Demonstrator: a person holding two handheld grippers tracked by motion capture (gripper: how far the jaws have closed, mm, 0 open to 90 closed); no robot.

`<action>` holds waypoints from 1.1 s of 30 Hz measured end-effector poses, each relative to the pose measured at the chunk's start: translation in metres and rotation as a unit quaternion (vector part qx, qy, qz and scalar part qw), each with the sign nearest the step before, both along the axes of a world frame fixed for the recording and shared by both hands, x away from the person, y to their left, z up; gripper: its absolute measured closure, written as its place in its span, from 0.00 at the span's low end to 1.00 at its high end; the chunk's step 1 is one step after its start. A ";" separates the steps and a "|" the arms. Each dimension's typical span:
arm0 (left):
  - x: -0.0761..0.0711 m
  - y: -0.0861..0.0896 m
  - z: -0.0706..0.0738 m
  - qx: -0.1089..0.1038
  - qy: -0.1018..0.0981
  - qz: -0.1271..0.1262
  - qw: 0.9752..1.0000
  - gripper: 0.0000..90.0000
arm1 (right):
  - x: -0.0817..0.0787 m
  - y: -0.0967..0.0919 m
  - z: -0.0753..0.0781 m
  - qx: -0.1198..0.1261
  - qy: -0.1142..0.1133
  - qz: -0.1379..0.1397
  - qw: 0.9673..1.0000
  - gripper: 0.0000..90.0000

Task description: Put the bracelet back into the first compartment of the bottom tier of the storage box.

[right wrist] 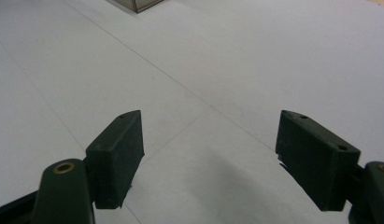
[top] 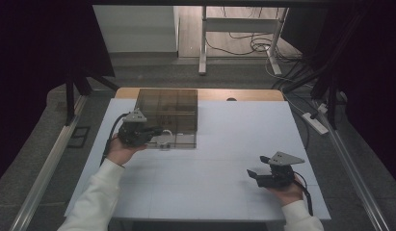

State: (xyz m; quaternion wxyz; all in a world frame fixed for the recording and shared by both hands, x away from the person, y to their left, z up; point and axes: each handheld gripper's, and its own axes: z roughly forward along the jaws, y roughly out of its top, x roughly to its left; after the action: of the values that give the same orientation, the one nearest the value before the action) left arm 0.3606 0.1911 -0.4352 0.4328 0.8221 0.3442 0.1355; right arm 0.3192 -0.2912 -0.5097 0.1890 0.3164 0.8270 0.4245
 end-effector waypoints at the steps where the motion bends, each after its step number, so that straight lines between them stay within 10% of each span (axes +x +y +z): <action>1: 0.000 0.001 0.000 0.000 0.000 0.001 1.000 0.95 | 0.000 0.000 0.000 -0.001 0.000 0.000 1.000 0.26; 33: 0.004 0.026 -0.003 0.001 -0.006 0.047 0.999 0.95 | 0.000 0.000 0.000 -0.006 -0.004 -0.003 1.000 0.26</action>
State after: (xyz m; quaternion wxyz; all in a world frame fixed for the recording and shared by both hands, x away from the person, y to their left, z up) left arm 0.3641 0.2173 -0.4383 0.4275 0.8046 0.3796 0.1602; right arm 0.3188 -0.2910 -0.5095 0.1958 0.3160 0.8278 0.4202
